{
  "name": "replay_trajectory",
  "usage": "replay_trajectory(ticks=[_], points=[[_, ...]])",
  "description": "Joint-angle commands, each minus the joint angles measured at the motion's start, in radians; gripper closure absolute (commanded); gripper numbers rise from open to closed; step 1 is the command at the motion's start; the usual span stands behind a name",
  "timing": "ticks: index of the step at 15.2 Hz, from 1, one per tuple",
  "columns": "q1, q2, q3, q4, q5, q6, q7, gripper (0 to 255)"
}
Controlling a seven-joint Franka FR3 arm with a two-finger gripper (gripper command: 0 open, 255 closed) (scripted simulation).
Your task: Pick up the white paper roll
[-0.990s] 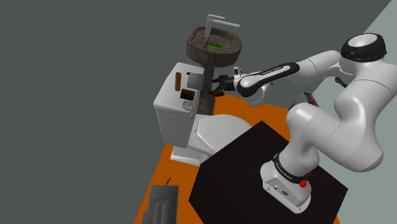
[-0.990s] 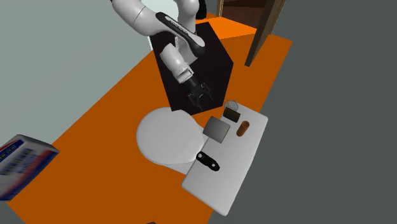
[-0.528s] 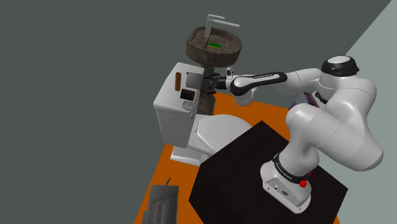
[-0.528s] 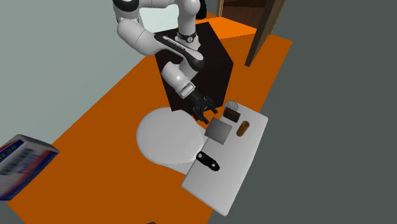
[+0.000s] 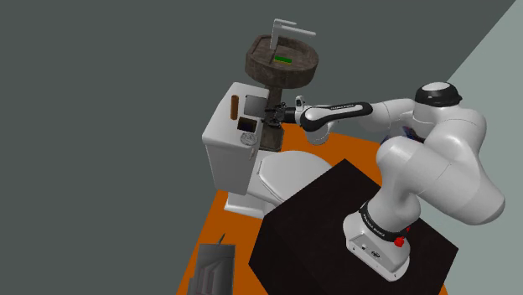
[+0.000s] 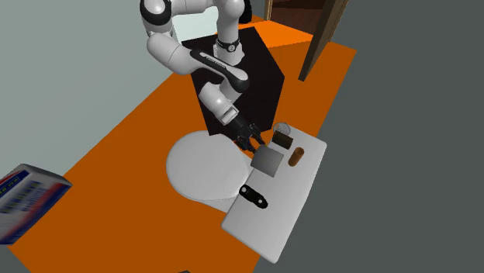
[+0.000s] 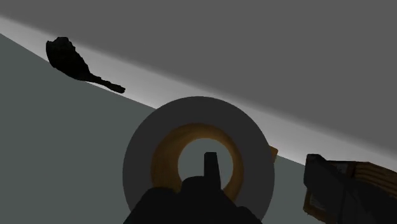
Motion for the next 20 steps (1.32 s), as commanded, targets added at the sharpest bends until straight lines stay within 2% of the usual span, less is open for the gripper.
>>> replay_trajectory(ticks=[1,9,20], points=[[-0.001,-0.002,-0.001,0.001,-0.001,-0.001,-0.001,255],[0.002,-0.003,-0.002,0.002,-0.001,0.001,-0.001,255],[-0.029,0.134,0.083,-0.073,0.060,-0.008,0.072,255]])
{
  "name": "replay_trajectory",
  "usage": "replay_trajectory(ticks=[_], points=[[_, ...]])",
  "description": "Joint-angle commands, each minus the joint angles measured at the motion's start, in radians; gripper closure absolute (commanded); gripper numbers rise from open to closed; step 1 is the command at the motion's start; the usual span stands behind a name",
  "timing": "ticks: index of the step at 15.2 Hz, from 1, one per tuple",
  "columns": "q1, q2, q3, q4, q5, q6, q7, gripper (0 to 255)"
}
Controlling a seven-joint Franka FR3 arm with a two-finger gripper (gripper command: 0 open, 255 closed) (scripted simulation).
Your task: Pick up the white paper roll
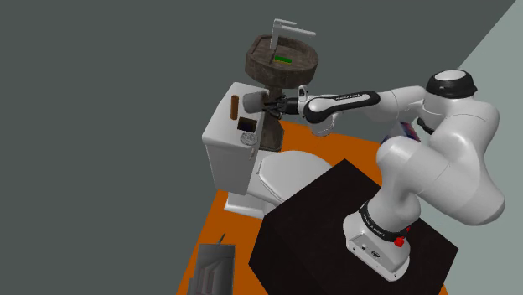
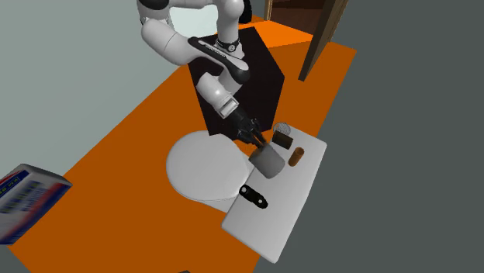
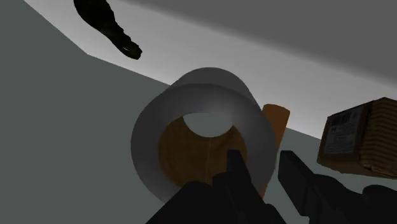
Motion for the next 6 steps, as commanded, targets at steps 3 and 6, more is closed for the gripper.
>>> replay_trajectory(ticks=[3,6], points=[[-0.018,0.045,0.035,-0.023,0.019,-0.009,0.026,255],[-0.023,0.058,0.046,-0.029,0.025,-0.013,0.034,255]])
